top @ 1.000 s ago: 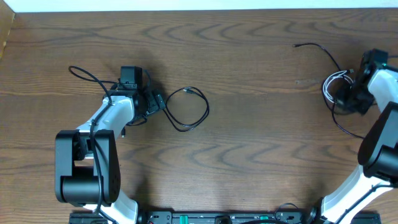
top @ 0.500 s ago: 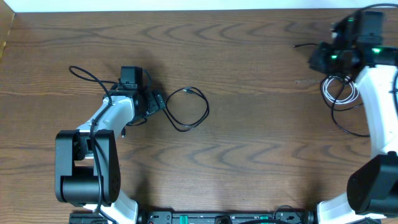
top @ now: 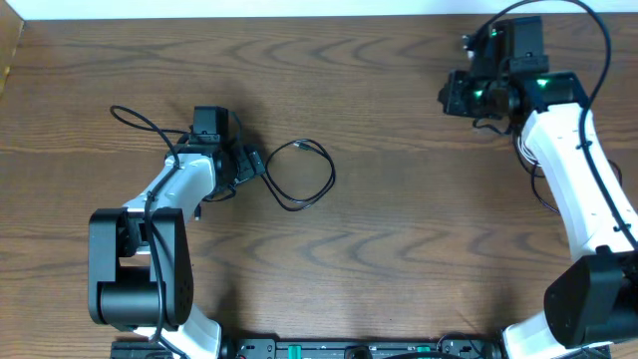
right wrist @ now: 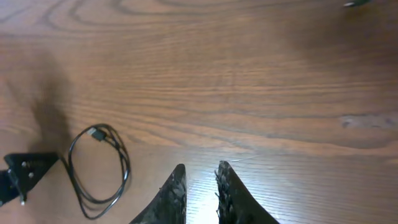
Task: Untangle cables
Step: 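Move the right gripper left toward the black cable loop near the left gripper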
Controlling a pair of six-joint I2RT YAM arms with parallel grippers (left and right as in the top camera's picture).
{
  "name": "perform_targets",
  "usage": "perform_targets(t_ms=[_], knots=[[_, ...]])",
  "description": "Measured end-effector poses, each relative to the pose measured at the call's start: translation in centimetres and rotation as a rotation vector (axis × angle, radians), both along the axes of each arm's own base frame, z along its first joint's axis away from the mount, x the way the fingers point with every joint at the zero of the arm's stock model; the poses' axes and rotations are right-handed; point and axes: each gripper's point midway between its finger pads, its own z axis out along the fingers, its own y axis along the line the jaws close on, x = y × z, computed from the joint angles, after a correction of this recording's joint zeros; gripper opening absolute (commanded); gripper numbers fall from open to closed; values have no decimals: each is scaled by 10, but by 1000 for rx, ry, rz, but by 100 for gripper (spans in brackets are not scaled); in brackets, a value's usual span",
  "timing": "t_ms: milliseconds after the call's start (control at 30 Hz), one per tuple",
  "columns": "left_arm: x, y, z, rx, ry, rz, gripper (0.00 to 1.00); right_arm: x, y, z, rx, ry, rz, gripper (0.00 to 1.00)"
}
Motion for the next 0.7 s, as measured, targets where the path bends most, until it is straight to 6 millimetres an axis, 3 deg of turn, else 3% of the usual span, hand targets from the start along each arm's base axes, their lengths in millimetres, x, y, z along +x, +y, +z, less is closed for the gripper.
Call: perform_targets(t_ms=[500, 700], knots=[[0, 0, 0, 0, 0, 0, 98, -4, 11, -1, -13, 0, 44, 16], [0, 0, 0, 0, 0, 0, 98, -14, 33, -3, -18, 15, 98, 17]])
